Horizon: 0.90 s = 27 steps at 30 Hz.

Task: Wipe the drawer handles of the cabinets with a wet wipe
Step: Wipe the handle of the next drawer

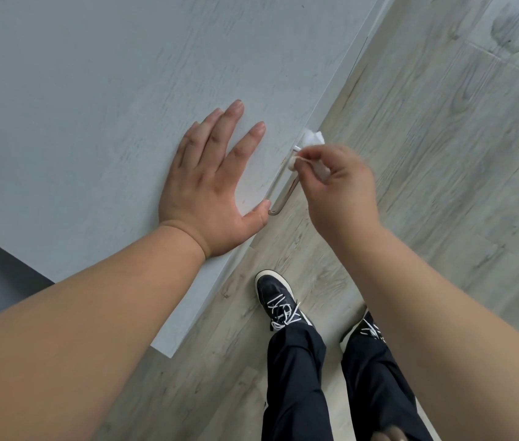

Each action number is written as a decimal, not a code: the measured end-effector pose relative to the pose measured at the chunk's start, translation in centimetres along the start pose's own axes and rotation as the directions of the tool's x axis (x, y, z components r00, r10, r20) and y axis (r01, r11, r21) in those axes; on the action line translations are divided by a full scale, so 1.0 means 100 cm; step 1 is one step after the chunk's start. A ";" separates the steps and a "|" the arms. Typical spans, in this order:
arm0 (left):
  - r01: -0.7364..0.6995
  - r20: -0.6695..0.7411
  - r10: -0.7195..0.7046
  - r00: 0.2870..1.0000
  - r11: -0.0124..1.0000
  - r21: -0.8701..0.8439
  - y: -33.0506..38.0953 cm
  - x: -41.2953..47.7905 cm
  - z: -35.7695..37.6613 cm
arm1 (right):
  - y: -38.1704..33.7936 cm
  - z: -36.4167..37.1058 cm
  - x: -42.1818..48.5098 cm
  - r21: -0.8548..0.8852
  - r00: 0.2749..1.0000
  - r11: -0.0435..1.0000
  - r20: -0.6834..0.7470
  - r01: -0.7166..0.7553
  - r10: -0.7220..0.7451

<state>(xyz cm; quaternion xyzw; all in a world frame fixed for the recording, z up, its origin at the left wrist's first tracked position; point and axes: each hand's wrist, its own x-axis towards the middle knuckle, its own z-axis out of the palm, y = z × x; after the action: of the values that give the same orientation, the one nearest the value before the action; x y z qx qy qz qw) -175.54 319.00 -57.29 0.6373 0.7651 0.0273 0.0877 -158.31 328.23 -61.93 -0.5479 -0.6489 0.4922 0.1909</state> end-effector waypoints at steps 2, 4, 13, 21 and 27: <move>-0.021 -0.011 0.021 1.000 1.000 0.004 0.000 0.000 0.001 | 0.007 0.001 -0.017 -0.007 1.000 1.000 0.011 0.008 -0.008; -0.028 -0.012 0.028 1.000 1.000 0.008 0.000 0.000 0.001 | 0.008 0.002 -0.021 0.024 1.000 1.000 0.025 -0.008 0.007; -0.026 -0.013 0.026 1.000 1.000 0.005 -0.001 0.000 0.001 | 0.007 0.006 -0.031 0.075 0.992 0.997 0.124 -0.013 0.004; -0.015 0.000 0.015 1.000 1.000 -0.002 -0.002 0.000 0.001 | 0.012 0.005 -0.018 0.159 0.995 0.986 0.095 -0.051 0.036; -0.012 0.004 0.012 1.000 1.000 -0.012 0.000 0.000 0.000 | 0.011 -0.002 0.000 0.100 0.999 0.995 0.042 -0.020 0.016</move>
<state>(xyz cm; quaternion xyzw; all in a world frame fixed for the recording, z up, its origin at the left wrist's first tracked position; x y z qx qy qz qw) -175.56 318.96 -57.30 0.6415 0.7609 0.0311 0.0929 -157.55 328.22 -62.75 -0.5331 -0.6222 0.5372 0.2003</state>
